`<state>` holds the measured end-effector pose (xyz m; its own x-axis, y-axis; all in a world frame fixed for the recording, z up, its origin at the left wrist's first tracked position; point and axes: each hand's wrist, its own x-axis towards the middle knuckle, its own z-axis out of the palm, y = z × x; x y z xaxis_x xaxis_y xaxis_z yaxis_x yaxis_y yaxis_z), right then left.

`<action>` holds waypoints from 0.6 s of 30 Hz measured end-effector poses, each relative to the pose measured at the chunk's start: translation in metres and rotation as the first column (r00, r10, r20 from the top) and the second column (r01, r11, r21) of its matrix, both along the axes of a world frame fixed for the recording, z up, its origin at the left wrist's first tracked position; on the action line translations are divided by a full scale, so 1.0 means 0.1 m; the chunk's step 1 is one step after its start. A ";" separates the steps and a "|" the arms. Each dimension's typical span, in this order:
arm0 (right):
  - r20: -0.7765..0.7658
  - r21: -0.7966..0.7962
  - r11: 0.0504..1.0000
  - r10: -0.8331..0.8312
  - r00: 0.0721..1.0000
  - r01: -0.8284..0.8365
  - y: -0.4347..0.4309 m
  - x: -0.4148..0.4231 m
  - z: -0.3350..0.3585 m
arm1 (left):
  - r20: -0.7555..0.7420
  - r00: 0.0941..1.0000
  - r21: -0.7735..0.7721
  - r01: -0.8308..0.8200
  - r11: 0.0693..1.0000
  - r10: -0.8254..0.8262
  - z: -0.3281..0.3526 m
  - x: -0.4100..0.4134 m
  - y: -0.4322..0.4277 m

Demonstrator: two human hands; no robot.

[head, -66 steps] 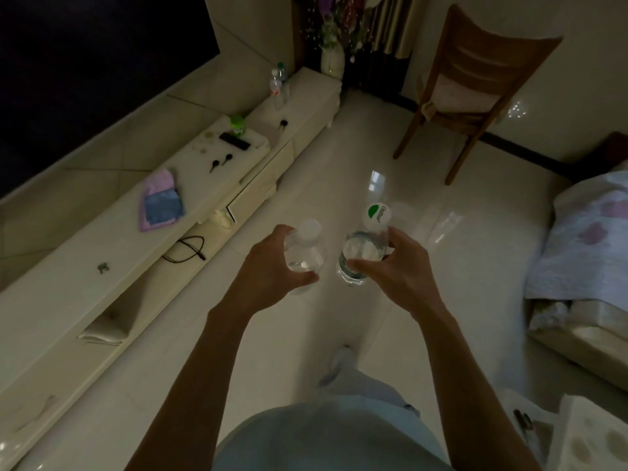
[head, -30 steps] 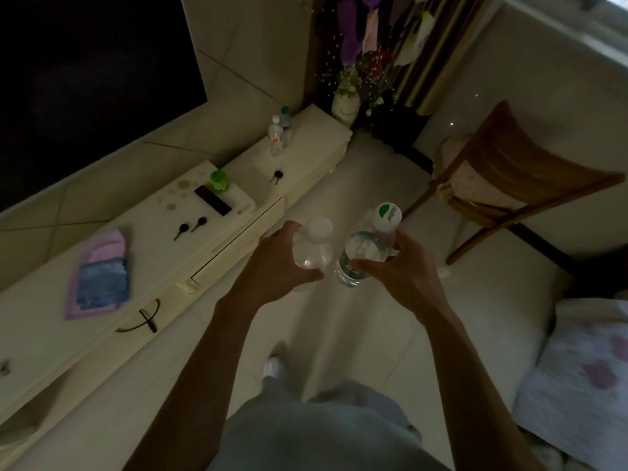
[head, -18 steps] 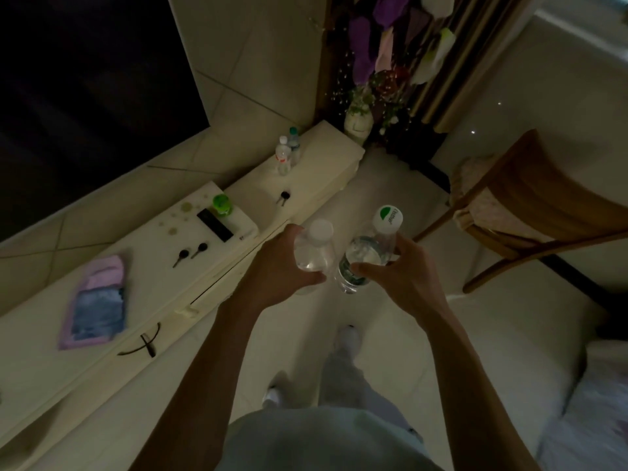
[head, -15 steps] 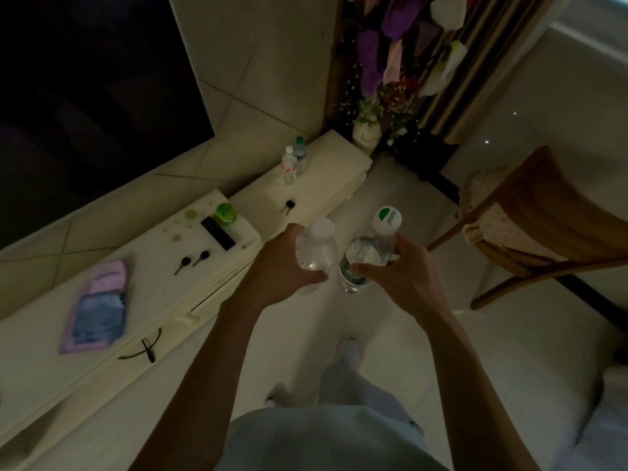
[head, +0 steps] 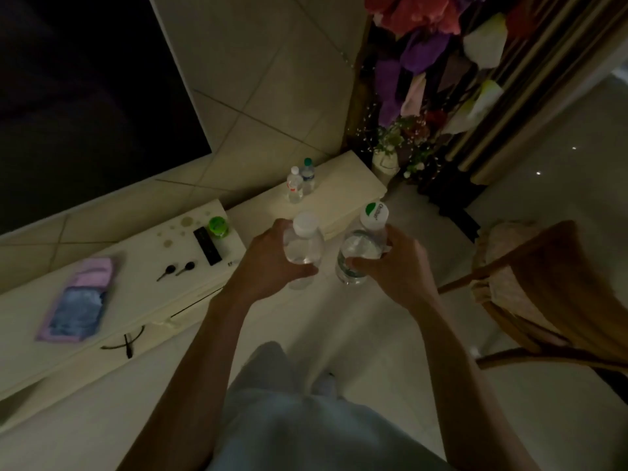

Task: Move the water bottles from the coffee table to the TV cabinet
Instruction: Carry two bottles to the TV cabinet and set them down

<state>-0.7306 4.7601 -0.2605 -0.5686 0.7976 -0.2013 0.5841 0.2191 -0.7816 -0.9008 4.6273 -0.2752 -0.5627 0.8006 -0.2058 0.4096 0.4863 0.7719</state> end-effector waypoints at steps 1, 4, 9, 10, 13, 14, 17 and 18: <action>0.000 -0.004 1.000 0.008 1.000 -0.008 0.08 -0.03 -0.01 | 0.001 1.000 -0.014 -0.010 1.000 0.010 0.00 -0.02 0.05; -0.003 -0.032 0.999 0.043 0.999 -0.043 0.29 -0.17 -0.07 | -0.006 1.000 -0.050 -0.029 0.998 0.029 -0.03 -0.13 0.21; 0.004 -0.042 0.994 0.104 0.995 -0.104 0.63 -0.50 -0.18 | -0.015 0.999 -0.071 -0.045 0.996 0.044 -0.13 -0.44 0.58; 0.014 -0.045 0.993 0.107 0.994 -0.106 0.72 -0.58 -0.22 | -0.008 0.999 -0.074 -0.046 0.996 0.046 -0.16 -0.52 0.69; 0.058 -0.060 0.992 0.110 0.992 -0.107 1.03 -0.83 -0.30 | 0.032 0.997 -0.054 -0.061 0.997 0.063 -0.28 -0.75 1.06; 0.082 -0.069 0.992 0.110 0.991 -0.105 1.13 -0.92 -0.31 | 0.053 0.996 -0.051 -0.066 0.997 0.069 -0.33 -0.83 1.18; 0.166 -0.059 0.993 0.107 0.980 -0.098 1.48 -1.19 -0.34 | 0.095 0.994 -0.055 -0.053 0.997 0.058 -0.48 -1.06 1.52; 0.184 -0.048 0.994 0.105 0.977 -0.097 1.59 -1.27 -0.36 | 0.103 0.993 -0.060 -0.051 0.997 0.057 -0.52 -1.14 1.62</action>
